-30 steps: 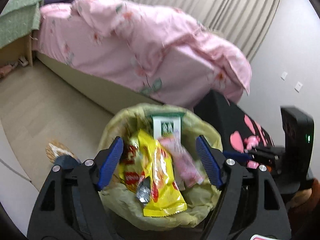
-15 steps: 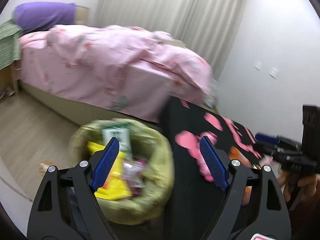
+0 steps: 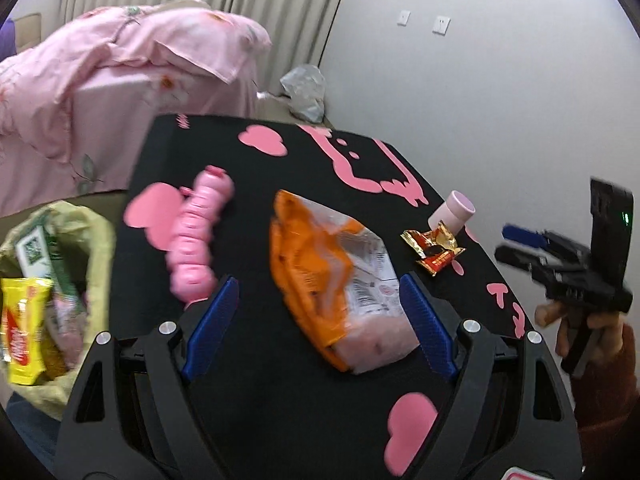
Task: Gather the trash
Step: 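Grasp the red-gold candy wrapper with right gripper while left grasps the orange bag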
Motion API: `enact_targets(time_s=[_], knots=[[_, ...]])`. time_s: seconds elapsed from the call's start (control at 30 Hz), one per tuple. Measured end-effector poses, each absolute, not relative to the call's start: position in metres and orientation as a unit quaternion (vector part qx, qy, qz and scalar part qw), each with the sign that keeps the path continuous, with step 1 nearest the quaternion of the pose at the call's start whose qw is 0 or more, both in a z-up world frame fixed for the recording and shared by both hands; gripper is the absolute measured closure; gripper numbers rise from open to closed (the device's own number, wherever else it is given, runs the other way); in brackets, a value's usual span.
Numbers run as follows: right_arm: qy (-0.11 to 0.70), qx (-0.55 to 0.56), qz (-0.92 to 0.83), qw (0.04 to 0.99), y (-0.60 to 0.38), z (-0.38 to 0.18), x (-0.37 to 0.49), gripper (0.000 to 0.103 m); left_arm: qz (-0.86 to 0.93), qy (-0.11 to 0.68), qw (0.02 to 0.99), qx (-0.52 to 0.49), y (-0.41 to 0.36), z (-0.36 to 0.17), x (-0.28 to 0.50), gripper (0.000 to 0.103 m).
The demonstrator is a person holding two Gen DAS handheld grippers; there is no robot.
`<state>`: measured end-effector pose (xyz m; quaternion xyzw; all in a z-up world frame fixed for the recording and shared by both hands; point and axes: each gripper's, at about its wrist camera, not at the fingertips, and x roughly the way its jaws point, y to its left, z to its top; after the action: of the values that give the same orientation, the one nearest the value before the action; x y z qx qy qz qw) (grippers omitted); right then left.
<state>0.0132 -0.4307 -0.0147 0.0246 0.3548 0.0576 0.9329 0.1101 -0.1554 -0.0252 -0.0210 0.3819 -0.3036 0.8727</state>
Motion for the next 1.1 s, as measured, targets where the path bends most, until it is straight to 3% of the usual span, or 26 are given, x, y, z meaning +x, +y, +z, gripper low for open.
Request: enact_targets(time_s=[0.07,0.27,0.6,0.73,0.9,1.1], knots=[[0.359,0.034,0.058,0.931,-0.440,-0.027,0.008,0.031,-0.301,0.391,0.870,-0.017,-0.166,-0.032,0.113,0.024],[0.413,0.027,0.086,0.906,-0.445,-0.065,0.015,0.031,-0.273,0.403,0.874,0.013,-0.181,-0.043,0.113,0.023],[0.366,0.037,0.039,0.929,-0.456,-0.069,0.058,0.030,-0.270,0.383,0.883,0.034,-0.176,-0.032,0.100,0.023],[0.392,0.048,0.027,0.918,-0.462,-0.078,0.078,0.030,-0.272,0.372,0.887,0.025,-0.170,-0.026,0.094,0.023],[0.424,0.096,0.132,0.891,-0.442,-0.090,0.064,0.031,-0.262,0.374,0.889,0.008,-0.158,-0.027,0.097,0.023],[0.381,0.007,0.150,0.912,-0.413,-0.062,0.032,0.031,-0.261,0.382,0.886,-0.008,-0.151,-0.032,0.101,0.023]])
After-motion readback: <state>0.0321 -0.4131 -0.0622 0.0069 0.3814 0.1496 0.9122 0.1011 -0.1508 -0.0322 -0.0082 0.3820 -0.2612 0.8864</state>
